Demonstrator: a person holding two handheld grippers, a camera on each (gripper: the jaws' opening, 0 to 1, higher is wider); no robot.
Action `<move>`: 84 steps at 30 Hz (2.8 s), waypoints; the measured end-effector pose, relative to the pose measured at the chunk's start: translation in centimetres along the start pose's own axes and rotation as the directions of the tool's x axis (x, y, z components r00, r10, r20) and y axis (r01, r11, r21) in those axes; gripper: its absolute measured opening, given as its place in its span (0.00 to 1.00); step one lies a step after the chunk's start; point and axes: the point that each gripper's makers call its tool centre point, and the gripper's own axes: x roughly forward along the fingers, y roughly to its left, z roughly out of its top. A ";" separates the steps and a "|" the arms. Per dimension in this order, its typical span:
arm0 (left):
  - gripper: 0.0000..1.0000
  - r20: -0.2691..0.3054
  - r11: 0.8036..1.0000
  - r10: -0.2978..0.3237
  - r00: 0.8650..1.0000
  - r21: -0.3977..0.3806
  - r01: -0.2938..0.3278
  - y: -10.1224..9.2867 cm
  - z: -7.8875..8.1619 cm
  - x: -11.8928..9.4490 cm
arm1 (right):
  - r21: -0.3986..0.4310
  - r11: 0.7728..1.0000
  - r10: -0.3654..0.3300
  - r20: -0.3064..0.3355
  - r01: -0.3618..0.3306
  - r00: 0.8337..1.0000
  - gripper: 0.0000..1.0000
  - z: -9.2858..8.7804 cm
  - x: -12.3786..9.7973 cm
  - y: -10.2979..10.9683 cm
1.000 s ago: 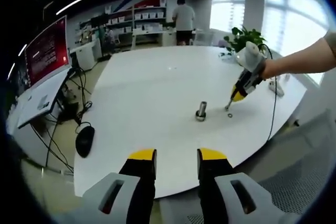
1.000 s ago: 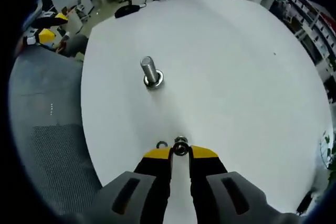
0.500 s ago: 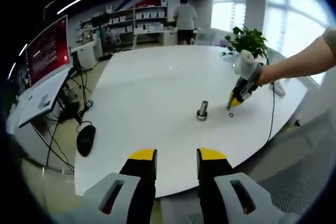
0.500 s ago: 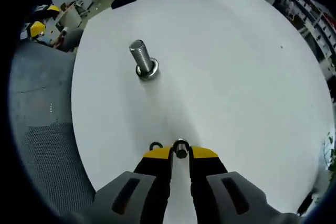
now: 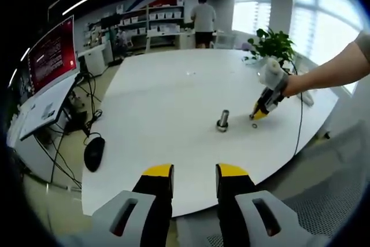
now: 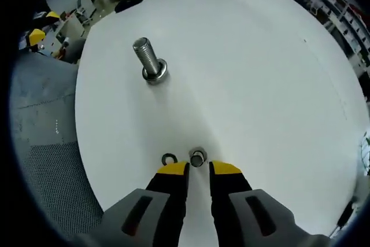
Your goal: Place the washer onto the threaded stud by aligning its center hole with the stud, sliding it down to the base, and recovering from edge contact or off-axis alignment until the washer reaches the visible bottom stop.
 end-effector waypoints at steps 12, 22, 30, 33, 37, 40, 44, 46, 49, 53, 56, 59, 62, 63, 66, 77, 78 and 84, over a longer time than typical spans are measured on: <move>0.27 -0.006 1.000 -0.007 1.000 0.012 0.007 -0.4 -0.1 0.0 | 0.015 0.999 0.048 0.032 -0.048 0.998 0.22 -1.1 0.7 2.9; 0.27 -0.003 1.000 -0.002 1.000 0.016 0.002 -0.3 -0.1 -0.1 | -0.007 0.999 0.039 0.068 -0.039 0.997 0.21 0.3 1.3 4.1; 0.27 0.004 1.000 0.000 1.000 0.014 -0.001 -0.2 0.0 -0.1 | -0.159 0.983 0.099 0.066 -0.087 0.993 0.22 -0.5 1.1 6.9; 0.27 0.004 1.000 -0.001 1.000 0.016 0.001 -0.2 0.0 -0.1 | -0.215 0.974 0.079 0.066 -0.063 0.995 0.22 -0.5 1.2 6.8; 0.27 0.001 1.000 -0.001 1.000 0.017 0.001 -0.2 0.0 -0.1 | -0.249 0.966 0.086 0.056 -0.069 0.995 0.21 0.0 1.5 7.0; 0.27 -0.005 1.000 0.003 1.000 0.015 -0.003 -0.1 -0.1 -0.1 | -0.305 0.948 0.107 0.043 -0.089 0.993 0.20 0.2 1.6 7.3; 0.27 0.004 1.000 0.006 1.000 0.009 -0.006 0.0 0.0 -0.1 | -0.416 0.901 0.120 -0.028 -0.120 0.992 0.20 -0.2 1.4 7.7; 0.27 0.003 1.000 0.007 1.000 0.011 -0.007 0.0 0.0 -0.1 | -0.497 0.859 0.117 -0.051 -0.126 0.992 0.20 -0.3 1.4 7.8; 0.27 0.005 1.000 0.008 1.000 0.009 -0.008 0.0 0.1 -0.1 | -0.529 0.838 0.122 -0.058 -0.135 0.991 0.19 -0.3 1.4 8.1; 0.27 -0.003 1.000 0.004 1.000 0.012 -0.004 -0.1 0.0 -0.1 | -0.557 0.818 0.113 -0.089 -0.144 0.990 0.15 -0.1 1.5 8.4; 0.27 0.003 1.000 0.007 1.000 0.011 -0.007 -0.1 0.1 -0.1 | -0.548 0.823 0.112 -0.102 -0.150 0.988 0.14 0.0 1.6 8.2; 0.27 0.016 1.000 0.015 1.000 -0.003 -0.015 0.2 0.3 -0.2 | -0.524 0.837 0.099 -0.134 -0.156 0.986 0.14 0.1 1.6 8.3; 0.27 0.010 1.000 0.018 1.000 0.006 -0.018 0.2 0.2 -0.2 | -0.526 0.841 0.035 -0.176 -0.124 0.984 0.05 0.0 1.6 8.2; 0.27 0.009 1.000 0.018 1.000 0.007 -0.019 0.2 0.2 -0.2 | -0.533 0.843 -0.013 -0.145 -0.067 0.989 0.03 0.5 2.0 7.9; 0.27 0.014 1.000 0.022 1.000 0.000 -0.022 0.3 0.2 -0.2 | -0.550 0.829 0.010 -0.171 -0.104 0.985 0.03 0.1 2.1 8.2; 0.27 0.026 1.000 0.030 0.999 -0.008 -0.030 0.5 0.4 -0.3 | -0.340 0.933 0.097 -0.070 -0.115 0.993 0.09 -0.1 1.0 6.7; 0.27 0.025 1.000 0.030 0.999 -0.007 -0.029 0.5 0.4 -0.3 | -0.310 0.945 0.096 -0.044 -0.105 0.994 0.09 0.1 0.5 6.4; 0.27 0.021 1.000 0.027 0.999 -0.006 -0.027 0.5 0.4 -0.3 | -0.177 0.981 0.095 0.054 -0.084 0.994 0.10 0.8 -2.1 4.6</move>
